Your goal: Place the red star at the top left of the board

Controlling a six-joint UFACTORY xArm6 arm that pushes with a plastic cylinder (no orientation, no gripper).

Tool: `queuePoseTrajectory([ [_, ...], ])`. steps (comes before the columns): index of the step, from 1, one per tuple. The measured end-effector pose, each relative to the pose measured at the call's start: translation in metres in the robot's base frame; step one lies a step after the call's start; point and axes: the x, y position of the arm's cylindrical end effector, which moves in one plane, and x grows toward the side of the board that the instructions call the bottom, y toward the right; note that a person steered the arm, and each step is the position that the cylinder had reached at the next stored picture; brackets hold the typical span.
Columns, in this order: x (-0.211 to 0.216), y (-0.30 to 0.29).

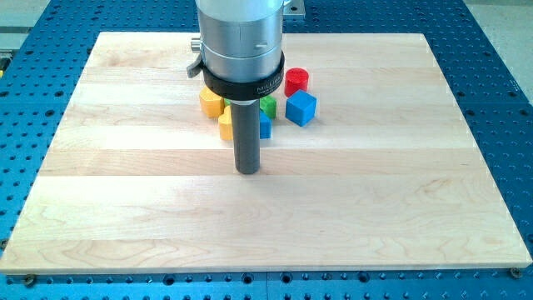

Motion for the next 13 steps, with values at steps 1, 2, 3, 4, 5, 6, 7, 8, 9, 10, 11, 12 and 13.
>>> queuePoseTrajectory([
  [1,-0.013,-0.008],
  [2,-0.008,-0.010],
  [3,-0.005,-0.012],
  [4,-0.005,-0.012],
  [5,-0.011,-0.013],
  [6,-0.011,-0.013],
  [7,-0.011,-0.014],
  [8,-0.004,-0.014],
  [9,-0.002,-0.014],
  [10,0.005,-0.063],
  [11,0.005,-0.069],
  [12,0.005,-0.069],
  [13,0.011,-0.069],
])
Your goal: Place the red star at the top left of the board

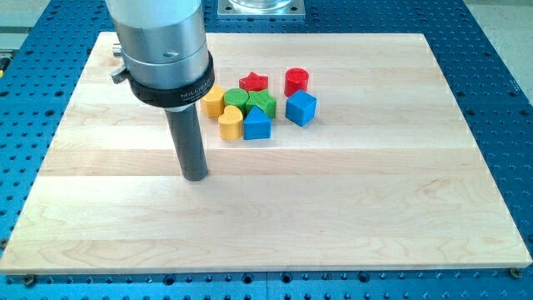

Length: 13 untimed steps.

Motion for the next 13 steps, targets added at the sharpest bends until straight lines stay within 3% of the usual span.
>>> queuePoseTrajectory([
  [1,-0.011,-0.001],
  [3,-0.034,0.164],
  [4,-0.120,0.202],
  [5,-0.140,0.168],
  [6,-0.152,0.077],
  [8,-0.143,-0.003],
  [9,-0.165,-0.034],
  [11,-0.182,-0.050],
  [12,-0.153,-0.013],
  [13,-0.177,0.014],
])
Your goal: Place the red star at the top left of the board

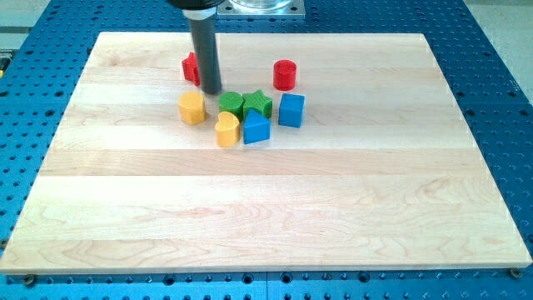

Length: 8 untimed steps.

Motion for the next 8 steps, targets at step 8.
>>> queuePoseTrajectory([
  [8,-0.066,-0.114],
])
